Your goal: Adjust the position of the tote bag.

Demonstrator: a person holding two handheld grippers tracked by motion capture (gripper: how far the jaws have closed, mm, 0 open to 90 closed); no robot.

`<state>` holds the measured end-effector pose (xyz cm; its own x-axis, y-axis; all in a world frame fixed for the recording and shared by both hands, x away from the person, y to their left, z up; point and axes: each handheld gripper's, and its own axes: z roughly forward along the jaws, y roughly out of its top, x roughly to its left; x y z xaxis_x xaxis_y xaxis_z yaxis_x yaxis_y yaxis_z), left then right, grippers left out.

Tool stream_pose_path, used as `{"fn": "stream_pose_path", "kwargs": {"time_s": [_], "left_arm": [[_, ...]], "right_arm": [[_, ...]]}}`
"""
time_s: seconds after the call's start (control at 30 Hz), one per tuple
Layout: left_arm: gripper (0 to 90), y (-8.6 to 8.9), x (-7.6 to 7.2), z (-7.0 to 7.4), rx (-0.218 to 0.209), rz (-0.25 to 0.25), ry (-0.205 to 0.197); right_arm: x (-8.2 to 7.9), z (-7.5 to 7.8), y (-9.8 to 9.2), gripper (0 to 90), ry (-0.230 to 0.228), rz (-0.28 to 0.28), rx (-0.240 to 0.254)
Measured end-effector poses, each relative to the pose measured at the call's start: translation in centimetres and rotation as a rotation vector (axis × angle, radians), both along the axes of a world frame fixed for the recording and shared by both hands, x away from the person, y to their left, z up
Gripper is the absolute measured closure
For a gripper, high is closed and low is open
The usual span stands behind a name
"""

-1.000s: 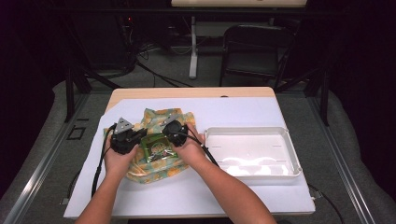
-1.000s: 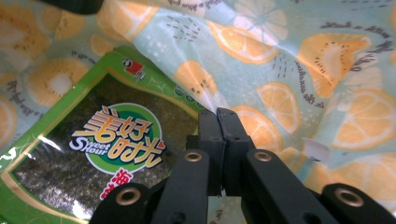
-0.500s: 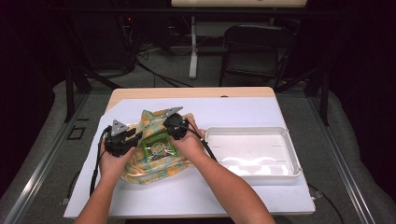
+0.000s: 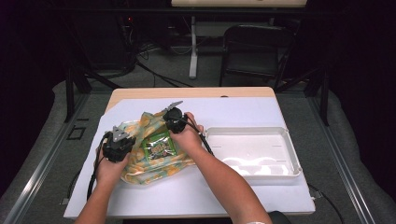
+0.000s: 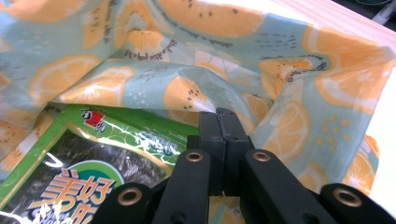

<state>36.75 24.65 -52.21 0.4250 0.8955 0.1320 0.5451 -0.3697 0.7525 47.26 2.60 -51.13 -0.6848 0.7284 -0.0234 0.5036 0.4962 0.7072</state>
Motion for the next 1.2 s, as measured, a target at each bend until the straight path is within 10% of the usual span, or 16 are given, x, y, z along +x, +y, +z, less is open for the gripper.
{"fn": "stream_pose_path", "kwargs": {"time_s": [0.73, 1.2], "left_arm": [[82.0, 1.1, 0.7, -1.1, -0.026, 0.079, 0.030], [69.3, 1.3, -0.7, 2.1, -0.149, 0.058, -0.080]], "right_arm": [[3.5, -2.9, 0.2, 90.0, 0.088, -0.064, 0.006], [3.7, -3.8, 0.3, 89.5, 0.125, -0.069, -0.019]]}}
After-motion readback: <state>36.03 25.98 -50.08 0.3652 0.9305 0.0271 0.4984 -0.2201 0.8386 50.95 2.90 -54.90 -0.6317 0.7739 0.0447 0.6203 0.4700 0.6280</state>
